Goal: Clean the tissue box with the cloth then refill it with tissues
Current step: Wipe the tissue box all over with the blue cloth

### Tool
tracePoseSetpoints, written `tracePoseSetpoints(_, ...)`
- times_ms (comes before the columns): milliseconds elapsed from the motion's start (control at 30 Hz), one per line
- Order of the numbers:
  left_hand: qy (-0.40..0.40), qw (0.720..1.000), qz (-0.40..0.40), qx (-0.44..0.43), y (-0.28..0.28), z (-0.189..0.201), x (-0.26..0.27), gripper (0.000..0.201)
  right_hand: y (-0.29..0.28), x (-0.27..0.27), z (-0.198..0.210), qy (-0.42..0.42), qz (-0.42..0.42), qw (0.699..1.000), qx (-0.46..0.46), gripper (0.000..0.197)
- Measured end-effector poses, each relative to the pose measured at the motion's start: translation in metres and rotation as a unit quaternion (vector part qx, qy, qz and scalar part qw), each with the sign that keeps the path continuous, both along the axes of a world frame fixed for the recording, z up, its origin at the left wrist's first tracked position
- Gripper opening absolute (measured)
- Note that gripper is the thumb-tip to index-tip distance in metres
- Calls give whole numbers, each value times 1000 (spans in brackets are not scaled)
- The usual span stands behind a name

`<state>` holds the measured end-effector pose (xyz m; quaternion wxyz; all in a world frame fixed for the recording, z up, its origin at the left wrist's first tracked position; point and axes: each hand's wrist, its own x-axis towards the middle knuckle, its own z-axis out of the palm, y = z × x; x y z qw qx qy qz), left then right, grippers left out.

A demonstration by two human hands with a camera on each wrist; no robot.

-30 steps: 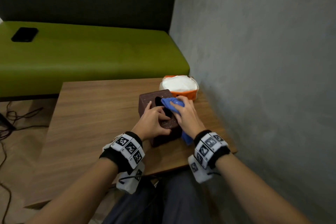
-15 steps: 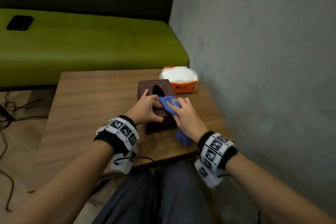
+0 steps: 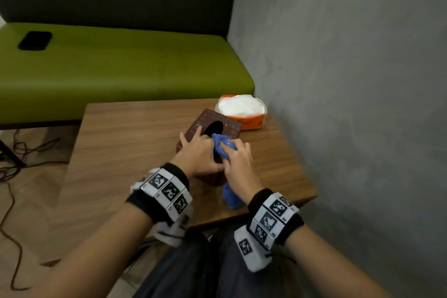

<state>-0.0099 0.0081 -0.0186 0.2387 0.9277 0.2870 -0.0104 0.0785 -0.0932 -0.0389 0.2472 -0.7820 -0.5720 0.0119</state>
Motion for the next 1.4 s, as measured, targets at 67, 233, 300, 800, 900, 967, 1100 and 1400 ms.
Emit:
tracePoseSetpoints(67,-61,997,48,9,-14,-14,0,61,-4,-1,1,-17,18,1000,0,36)
tracePoseSetpoints(233,-126,992,16,25,1,-28,-8,96,2,51,12,-130,67,986,-78,39)
tracePoseSetpoints(300,-119,993,-11,20,1,-24,-9,100,18,80,13,-107,17,993,-54,34)
tracePoseSetpoints(800,-127,992,1,-16,0,-10,-18,98,-4,32,2,-67,88,993,-41,36)
tracePoseSetpoints(900,-101,994,-8,-44,-1,-6,-19,93,-4,58,6,-72,94,992,-32,39)
tracePoseSetpoints(967,-75,996,-3,-50,1,-4,-17,85,7,60,5,-52,50,997,-18,40)
tracePoseSetpoints(1100,-16,996,-75,-54,18,3,-19,68,-13,29,-2,-16,83,996,-16,39)
tracePoseSetpoints(1400,36,999,5,4,-14,8,9,88,-5,63,3,-7,6,1000,11,41)
